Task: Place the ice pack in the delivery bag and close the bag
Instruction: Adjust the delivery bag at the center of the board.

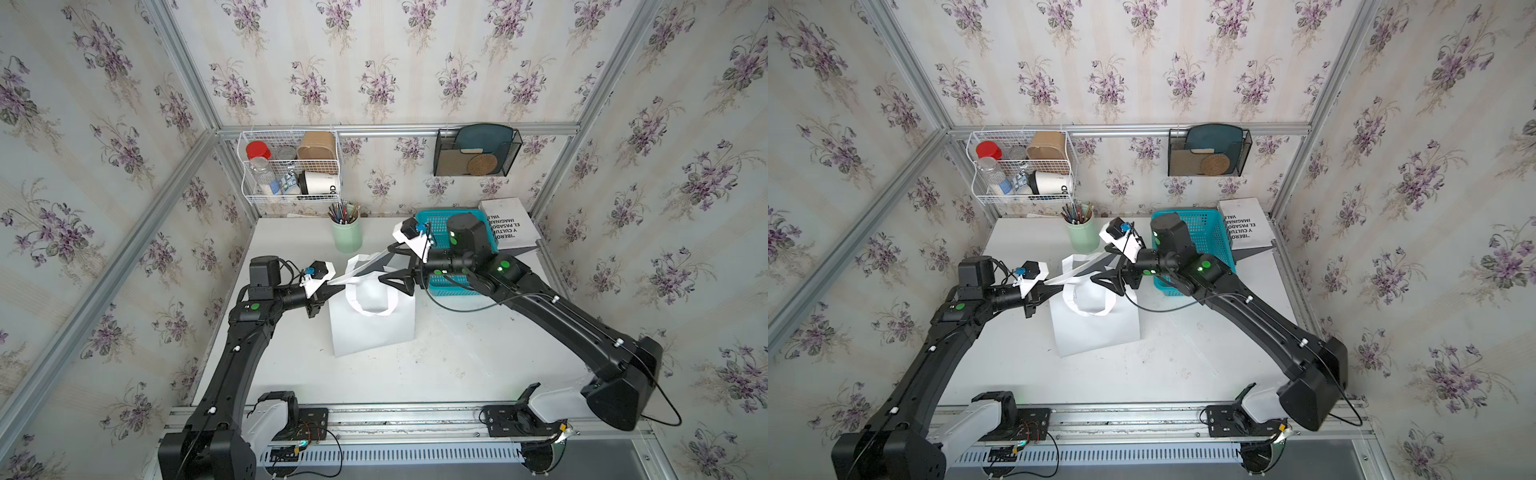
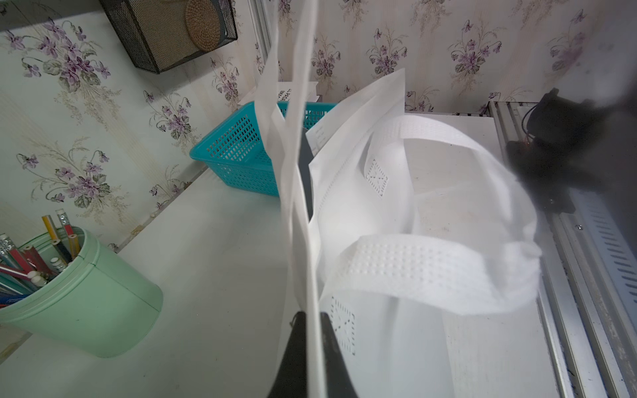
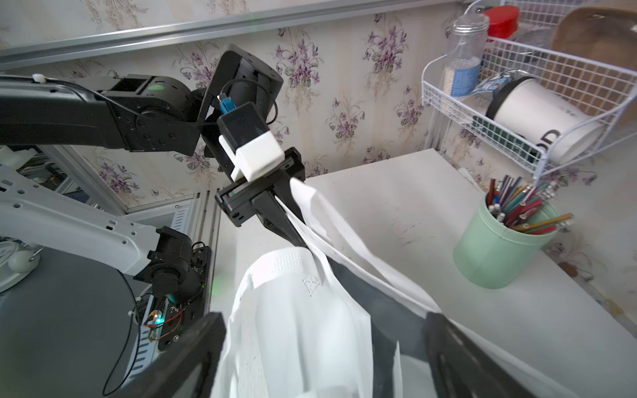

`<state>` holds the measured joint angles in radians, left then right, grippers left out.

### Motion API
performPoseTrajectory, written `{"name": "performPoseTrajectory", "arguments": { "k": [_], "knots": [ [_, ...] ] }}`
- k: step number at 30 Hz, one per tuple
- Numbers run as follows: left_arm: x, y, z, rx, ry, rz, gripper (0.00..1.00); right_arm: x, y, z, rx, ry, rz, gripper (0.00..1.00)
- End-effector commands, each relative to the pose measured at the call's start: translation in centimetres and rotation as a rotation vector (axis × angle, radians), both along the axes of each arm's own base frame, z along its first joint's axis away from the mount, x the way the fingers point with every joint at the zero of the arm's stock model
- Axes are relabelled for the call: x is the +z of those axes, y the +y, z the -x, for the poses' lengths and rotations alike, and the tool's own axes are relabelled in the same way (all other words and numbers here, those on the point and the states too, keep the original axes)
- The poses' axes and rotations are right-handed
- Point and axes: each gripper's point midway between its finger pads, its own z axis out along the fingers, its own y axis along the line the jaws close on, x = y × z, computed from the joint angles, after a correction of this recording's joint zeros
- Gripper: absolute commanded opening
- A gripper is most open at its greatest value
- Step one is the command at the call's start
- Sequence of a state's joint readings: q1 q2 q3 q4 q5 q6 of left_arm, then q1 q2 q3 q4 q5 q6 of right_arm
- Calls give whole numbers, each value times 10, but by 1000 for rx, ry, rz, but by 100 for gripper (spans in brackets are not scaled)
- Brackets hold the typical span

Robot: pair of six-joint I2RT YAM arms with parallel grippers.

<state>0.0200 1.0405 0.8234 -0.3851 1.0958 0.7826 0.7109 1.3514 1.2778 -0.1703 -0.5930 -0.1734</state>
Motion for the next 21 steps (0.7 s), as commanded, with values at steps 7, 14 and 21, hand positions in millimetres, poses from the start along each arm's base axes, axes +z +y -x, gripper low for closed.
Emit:
{"name": "performPoseTrajectory", "arguments": {
  "k": [7,14,21],
  "knots": [
    [3,-1,-2,-14,-4,10,0,-48,-41,-10,-119,-20,-48,100],
    [0,-4,5,-51,3,25,0,-76,-48,-59,-235,17,-57,100],
    [-5,-7,12,-99,3,43,0,-80,-35,-49,75,-145,-96,100]
  ]
}}
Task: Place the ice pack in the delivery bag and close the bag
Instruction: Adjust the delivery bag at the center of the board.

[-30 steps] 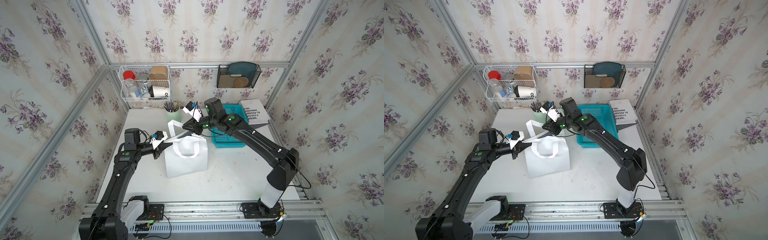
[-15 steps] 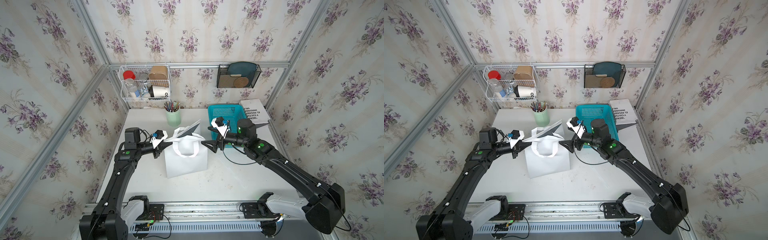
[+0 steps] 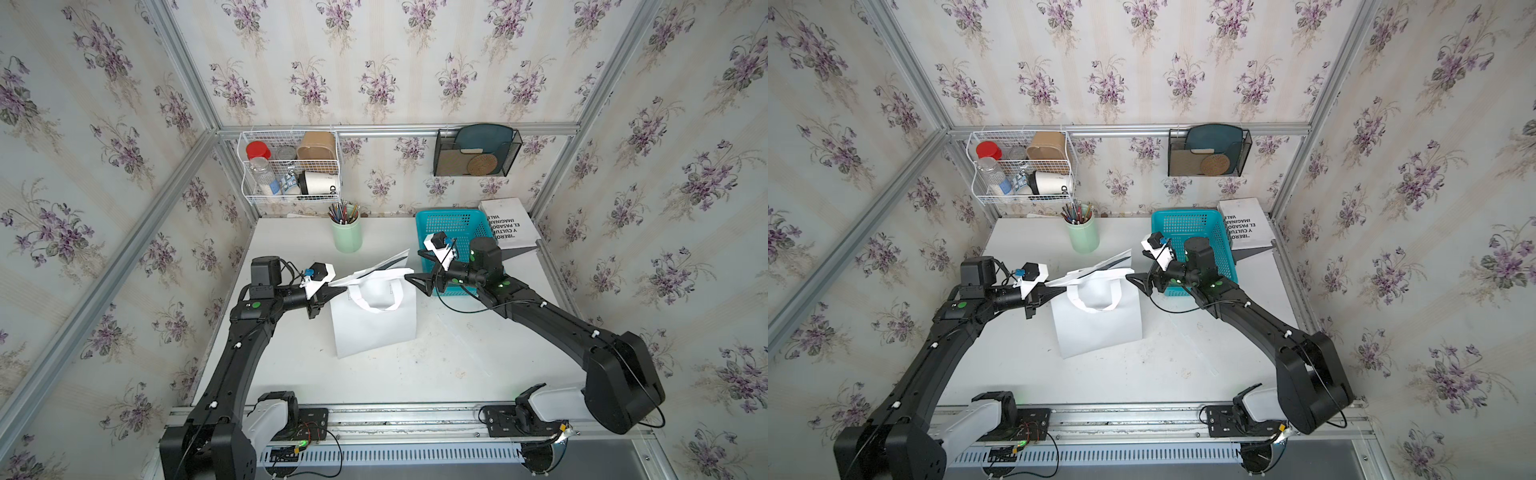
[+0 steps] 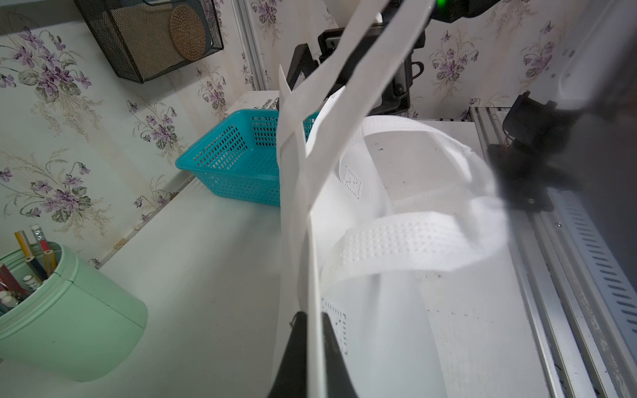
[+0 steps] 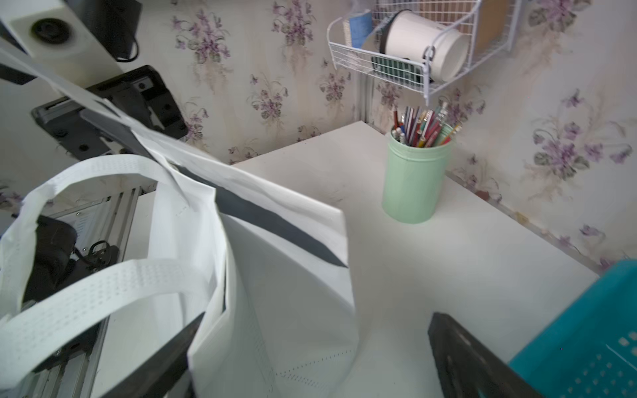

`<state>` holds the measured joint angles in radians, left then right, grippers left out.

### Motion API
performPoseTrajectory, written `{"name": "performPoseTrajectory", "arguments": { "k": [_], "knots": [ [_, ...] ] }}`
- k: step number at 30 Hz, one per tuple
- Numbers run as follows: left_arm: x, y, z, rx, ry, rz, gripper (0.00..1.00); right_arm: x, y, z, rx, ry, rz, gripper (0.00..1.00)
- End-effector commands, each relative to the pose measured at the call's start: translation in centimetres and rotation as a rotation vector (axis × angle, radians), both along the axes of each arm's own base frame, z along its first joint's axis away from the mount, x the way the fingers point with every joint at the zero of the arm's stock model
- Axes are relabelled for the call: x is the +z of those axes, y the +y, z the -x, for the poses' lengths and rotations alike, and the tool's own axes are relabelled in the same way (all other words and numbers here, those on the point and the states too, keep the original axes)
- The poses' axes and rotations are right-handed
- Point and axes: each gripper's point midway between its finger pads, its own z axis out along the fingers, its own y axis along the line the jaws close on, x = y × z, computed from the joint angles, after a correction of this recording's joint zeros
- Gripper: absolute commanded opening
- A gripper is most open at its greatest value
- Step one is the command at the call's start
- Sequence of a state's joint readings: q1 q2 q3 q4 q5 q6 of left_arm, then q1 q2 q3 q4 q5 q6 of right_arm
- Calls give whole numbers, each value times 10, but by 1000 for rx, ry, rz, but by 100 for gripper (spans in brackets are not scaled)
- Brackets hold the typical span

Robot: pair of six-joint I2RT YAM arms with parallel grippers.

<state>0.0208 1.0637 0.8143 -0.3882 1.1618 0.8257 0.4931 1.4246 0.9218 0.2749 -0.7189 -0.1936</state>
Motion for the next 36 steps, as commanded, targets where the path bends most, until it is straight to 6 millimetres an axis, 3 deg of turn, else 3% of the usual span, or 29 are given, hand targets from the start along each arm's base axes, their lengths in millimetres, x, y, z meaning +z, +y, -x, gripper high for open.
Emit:
{"name": "performPoseTrajectory", "arguments": {
  "k": [1,9,14,21,33,36],
  "knots": [
    [-2,-3,8,-42,9,15,0,17,14,14,196,-144,-63,100],
    [-4,-3,9,-59,17,13,0,9,30,-10,275,-138,-66,100],
    [-4,-3,8,-56,26,8,0,7,34,-8,358,-84,-101,95],
    [-1,-2,7,-50,30,4,0,3,35,1,416,-40,-120,74],
    [-2,-2,1,-35,55,14,0,9,34,6,414,-24,-147,15],
    [-5,2,-4,1,73,-4,0,8,30,7,383,-49,-133,6]
  ]
}}
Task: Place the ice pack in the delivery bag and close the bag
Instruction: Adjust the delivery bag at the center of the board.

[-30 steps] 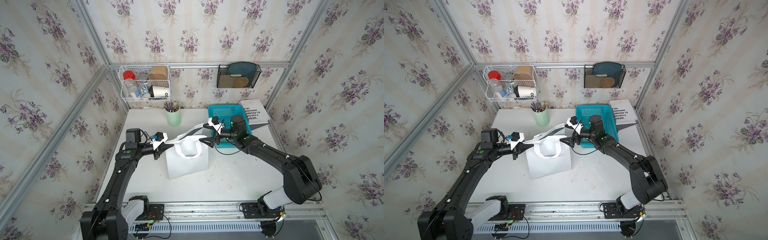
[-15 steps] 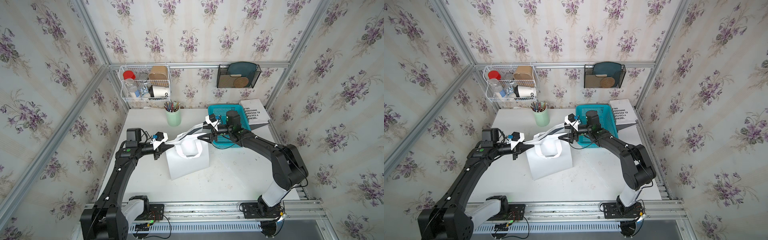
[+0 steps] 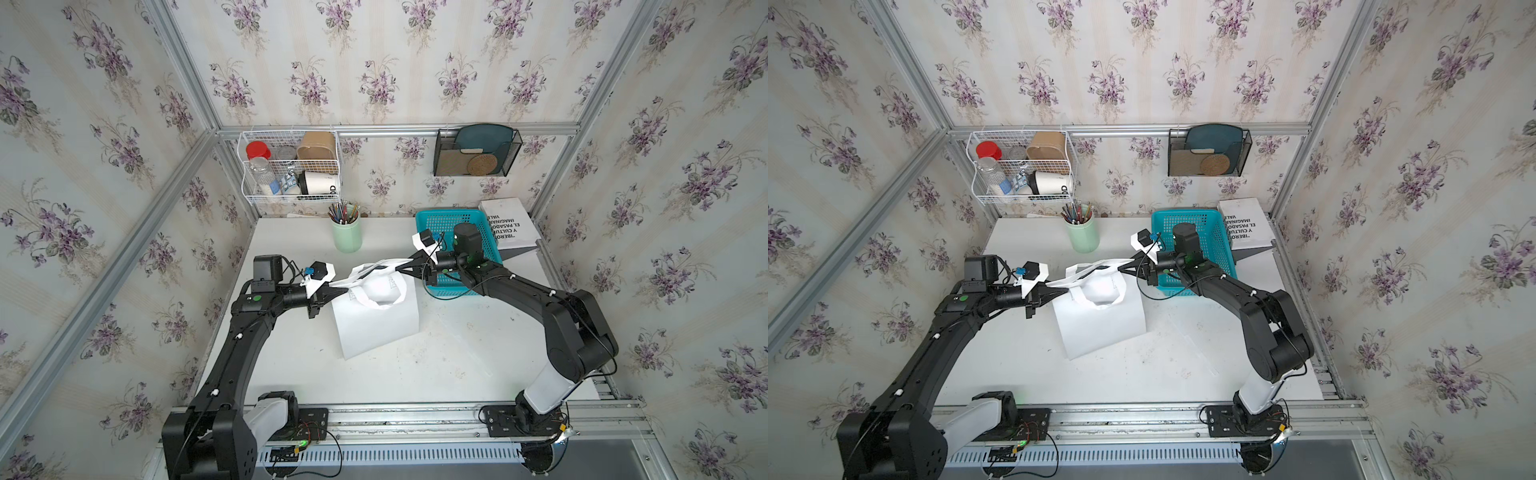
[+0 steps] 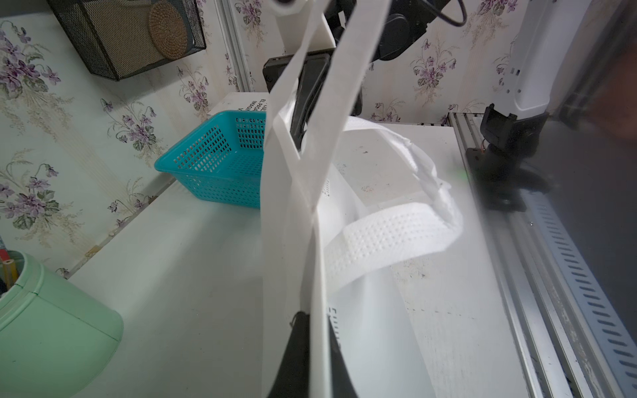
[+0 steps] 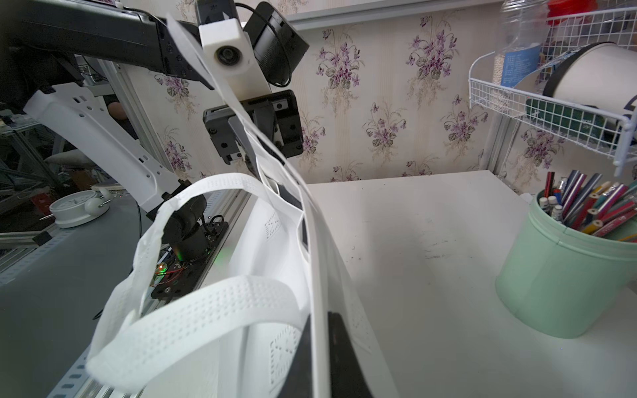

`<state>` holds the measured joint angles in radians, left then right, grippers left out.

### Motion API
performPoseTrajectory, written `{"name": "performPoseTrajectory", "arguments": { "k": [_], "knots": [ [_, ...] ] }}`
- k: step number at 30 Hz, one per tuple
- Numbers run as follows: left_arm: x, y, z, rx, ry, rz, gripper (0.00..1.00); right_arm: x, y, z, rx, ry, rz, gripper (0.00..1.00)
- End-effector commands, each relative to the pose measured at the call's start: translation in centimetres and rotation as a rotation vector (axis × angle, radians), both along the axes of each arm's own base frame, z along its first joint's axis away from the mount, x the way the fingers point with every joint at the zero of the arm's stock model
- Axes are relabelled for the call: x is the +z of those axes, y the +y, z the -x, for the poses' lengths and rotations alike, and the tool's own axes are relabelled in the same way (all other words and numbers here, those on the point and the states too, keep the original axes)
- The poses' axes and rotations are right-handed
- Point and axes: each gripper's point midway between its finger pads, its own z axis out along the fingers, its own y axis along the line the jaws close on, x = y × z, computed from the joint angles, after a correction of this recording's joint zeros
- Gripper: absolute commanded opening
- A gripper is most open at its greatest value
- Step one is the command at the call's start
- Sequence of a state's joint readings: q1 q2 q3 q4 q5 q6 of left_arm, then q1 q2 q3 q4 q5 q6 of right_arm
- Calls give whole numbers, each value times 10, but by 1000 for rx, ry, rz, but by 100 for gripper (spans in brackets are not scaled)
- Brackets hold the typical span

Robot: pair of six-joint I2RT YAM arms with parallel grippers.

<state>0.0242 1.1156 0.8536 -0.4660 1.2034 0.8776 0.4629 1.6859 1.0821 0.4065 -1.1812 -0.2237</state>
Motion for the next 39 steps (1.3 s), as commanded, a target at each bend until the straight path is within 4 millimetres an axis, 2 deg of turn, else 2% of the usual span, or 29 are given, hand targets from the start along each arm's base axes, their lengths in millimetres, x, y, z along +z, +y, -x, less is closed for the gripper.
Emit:
{"name": "performPoseTrajectory", "arguments": {
  "k": [1,5,13,16,19,23,31,35,37,39],
  "knots": [
    [-5,5,-6,57,41,-27,0,6,-4,-5,-56,-62,-6,5],
    [-11,13,-15,136,80,-60,0,8,-12,-7,-118,-113,-6,0],
    [-15,20,-19,201,129,-73,0,16,-20,-10,-208,-138,-36,0],
    [-10,14,-11,138,91,-46,0,20,-19,-6,-194,-122,-73,21],
    [-10,11,-6,98,75,-30,0,18,-13,-1,-144,-101,-87,38],
    [-12,10,-4,80,81,-32,0,10,-4,1,-102,-81,-78,50],
    [-14,9,-4,67,88,-29,0,4,8,-5,-56,-39,-89,67],
    [-13,9,-6,69,87,-27,0,1,13,-6,-35,-19,-106,67],
    [-12,9,-7,69,88,-27,0,-1,14,-6,-24,-2,-109,63],
    [-12,9,-7,70,86,-29,0,-2,15,-5,-16,10,-108,51]
  ]
}}
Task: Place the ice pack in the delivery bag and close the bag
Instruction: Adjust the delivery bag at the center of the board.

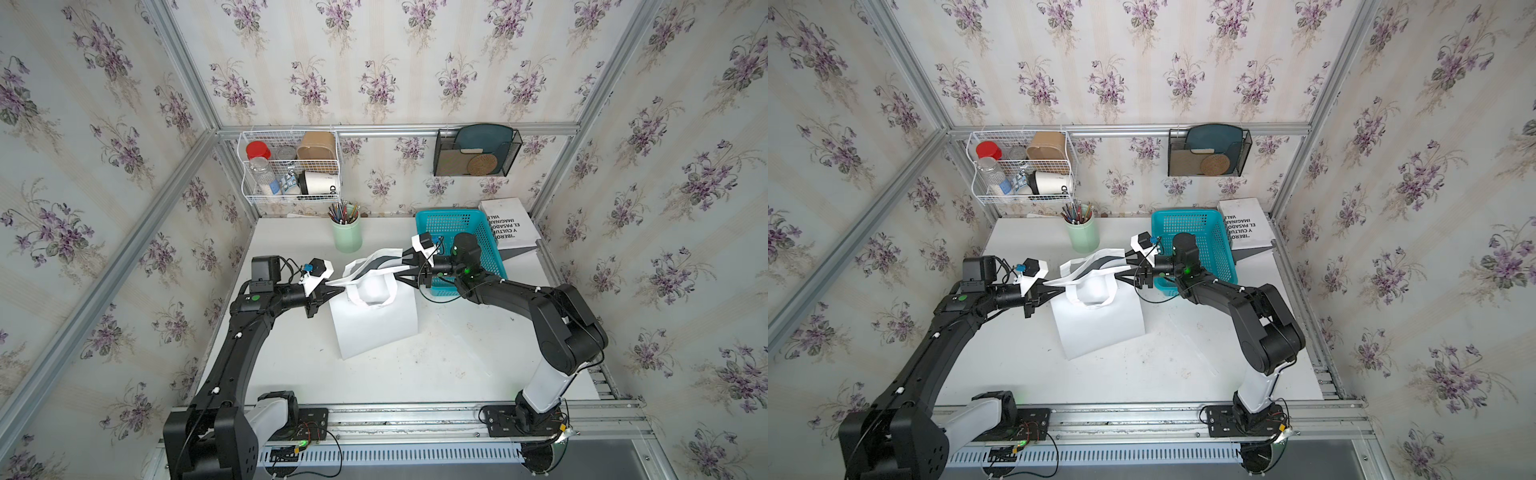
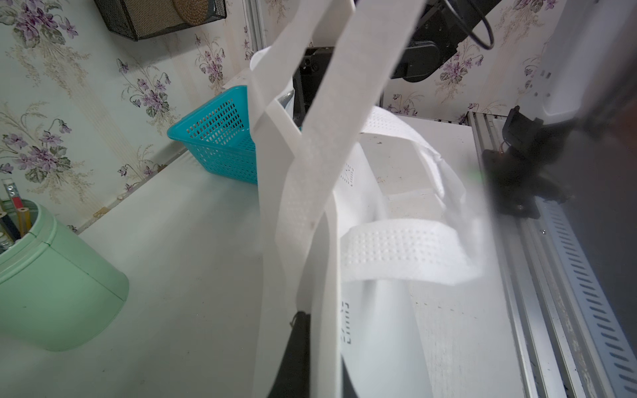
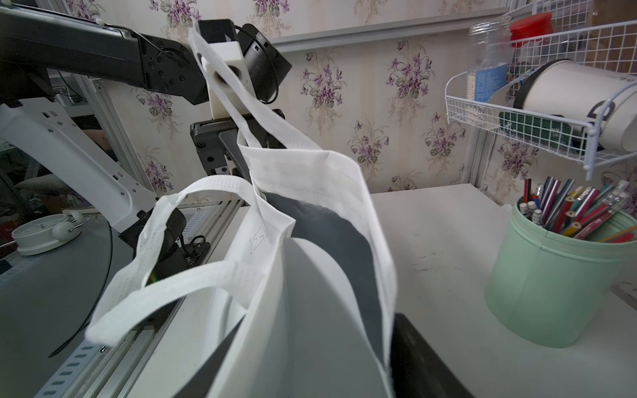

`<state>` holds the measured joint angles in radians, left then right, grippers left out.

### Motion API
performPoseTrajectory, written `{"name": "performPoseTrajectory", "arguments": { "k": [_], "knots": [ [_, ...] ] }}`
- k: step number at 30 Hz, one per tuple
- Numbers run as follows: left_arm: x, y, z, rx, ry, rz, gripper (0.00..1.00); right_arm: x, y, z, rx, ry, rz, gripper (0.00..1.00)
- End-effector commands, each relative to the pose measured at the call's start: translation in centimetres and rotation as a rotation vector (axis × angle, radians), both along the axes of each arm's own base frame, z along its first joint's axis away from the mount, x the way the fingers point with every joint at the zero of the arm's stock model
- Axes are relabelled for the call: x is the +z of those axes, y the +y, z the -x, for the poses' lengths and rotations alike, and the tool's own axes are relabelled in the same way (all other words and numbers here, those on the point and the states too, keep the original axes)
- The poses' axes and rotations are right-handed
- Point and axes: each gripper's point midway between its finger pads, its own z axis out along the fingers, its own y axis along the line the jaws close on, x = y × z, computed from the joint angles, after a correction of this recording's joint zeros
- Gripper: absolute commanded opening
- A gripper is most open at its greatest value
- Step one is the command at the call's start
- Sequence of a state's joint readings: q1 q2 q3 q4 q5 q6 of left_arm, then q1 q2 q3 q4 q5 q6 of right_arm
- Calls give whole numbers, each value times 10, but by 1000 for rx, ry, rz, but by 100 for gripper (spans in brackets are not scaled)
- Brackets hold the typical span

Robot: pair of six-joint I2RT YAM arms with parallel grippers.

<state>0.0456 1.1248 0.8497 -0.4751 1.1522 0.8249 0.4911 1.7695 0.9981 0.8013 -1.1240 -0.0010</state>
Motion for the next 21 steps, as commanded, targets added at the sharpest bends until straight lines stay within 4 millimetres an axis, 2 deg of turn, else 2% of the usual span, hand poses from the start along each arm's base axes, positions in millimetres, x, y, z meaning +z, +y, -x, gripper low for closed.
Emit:
{"name": "performPoseTrajectory", "arguments": {
  "k": [1,2,5,6,8,10,15,18,19,21],
  "knots": [
    [-3,0,1,0,17,-8,0,8,3,2,27,1,-25,43],
    [-3,0,1,1,19,-9,0,8,3,1,25,4,-25,36],
    [-3,0,0,-2,21,-4,0,10,3,0,21,6,-29,29],
    [-3,0,0,-2,21,-5,0,10,3,0,18,9,-29,32],
    [-2,0,-1,-2,23,-3,0,9,3,-3,-2,10,-32,54],
    [-2,0,-1,-4,22,-1,0,7,3,-4,-7,6,-35,68],
    [-3,-1,0,-16,32,9,0,4,6,-9,0,11,-68,85],
    [-4,-1,-1,-14,41,7,0,3,10,-10,25,6,-81,88],
    [-5,0,-1,-10,46,3,0,2,11,-10,36,5,-82,86],
    [-6,0,-2,-5,52,-4,0,2,13,-10,56,14,-83,77]
  ]
}}
